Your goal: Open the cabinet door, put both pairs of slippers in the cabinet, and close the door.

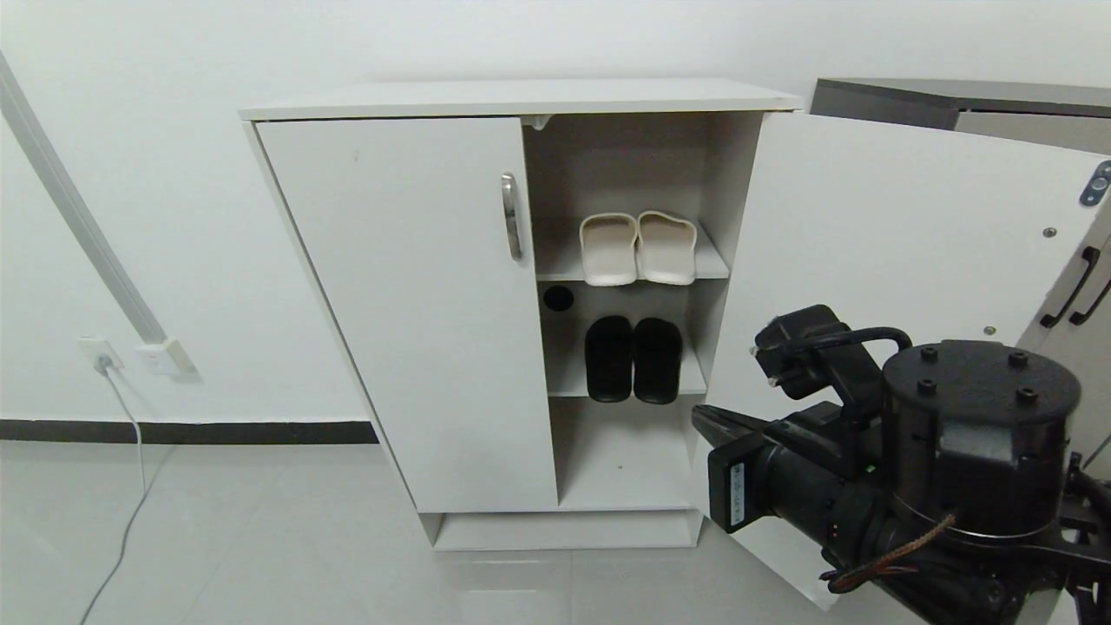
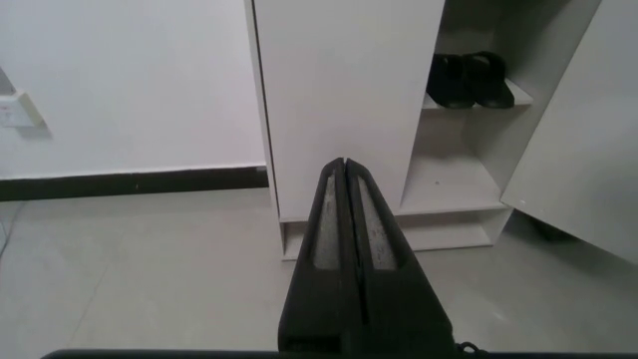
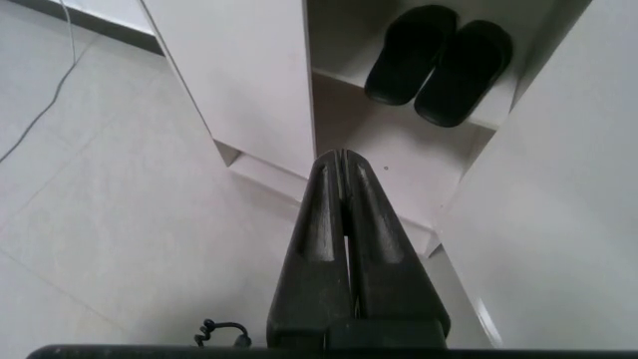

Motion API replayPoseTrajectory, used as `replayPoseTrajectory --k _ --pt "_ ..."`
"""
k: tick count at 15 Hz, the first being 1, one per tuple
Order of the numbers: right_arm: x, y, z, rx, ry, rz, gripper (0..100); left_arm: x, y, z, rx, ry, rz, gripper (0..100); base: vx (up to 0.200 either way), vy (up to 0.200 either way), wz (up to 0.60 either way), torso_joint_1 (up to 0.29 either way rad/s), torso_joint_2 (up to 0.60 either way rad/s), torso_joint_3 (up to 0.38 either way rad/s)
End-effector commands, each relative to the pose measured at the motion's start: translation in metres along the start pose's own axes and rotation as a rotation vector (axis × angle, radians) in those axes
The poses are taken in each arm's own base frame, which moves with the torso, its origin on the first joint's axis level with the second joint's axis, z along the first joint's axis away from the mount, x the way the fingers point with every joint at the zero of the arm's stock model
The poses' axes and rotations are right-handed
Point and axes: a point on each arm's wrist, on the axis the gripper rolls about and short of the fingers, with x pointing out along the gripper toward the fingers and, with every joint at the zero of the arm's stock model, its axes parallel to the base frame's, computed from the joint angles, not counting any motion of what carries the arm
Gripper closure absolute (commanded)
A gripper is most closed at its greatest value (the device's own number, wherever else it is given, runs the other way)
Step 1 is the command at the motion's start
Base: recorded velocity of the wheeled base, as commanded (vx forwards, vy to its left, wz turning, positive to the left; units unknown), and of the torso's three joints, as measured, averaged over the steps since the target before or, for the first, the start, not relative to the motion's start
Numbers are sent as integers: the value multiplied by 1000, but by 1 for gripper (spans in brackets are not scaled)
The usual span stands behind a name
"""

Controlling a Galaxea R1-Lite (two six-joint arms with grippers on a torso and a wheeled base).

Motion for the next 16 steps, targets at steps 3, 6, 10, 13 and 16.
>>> replayPoseTrajectory --k 3,6,10,13,16 --pt "-1 -1 1 0 -3 -2 100 0 0 0 1 1 1 100 0 0 0 0 0 0" --pt "0 -1 -1 -3 3 -5 100 0 0 0 1 1 -1 100 0 0 0 -9 -172 -303" --pt "-2 -2 -4 -9 12 -8 100 0 0 0 -1 1 1 100 0 0 0 33 -498 -380" --pt "-4 -3 -5 -12 4 -5 100 0 0 0 -1 1 1 100 0 0 0 105 -461 -362" --pt "-4 -4 -5 -21 -3 -5 100 0 0 0 1 2 1 100 0 0 0 121 -461 -339"
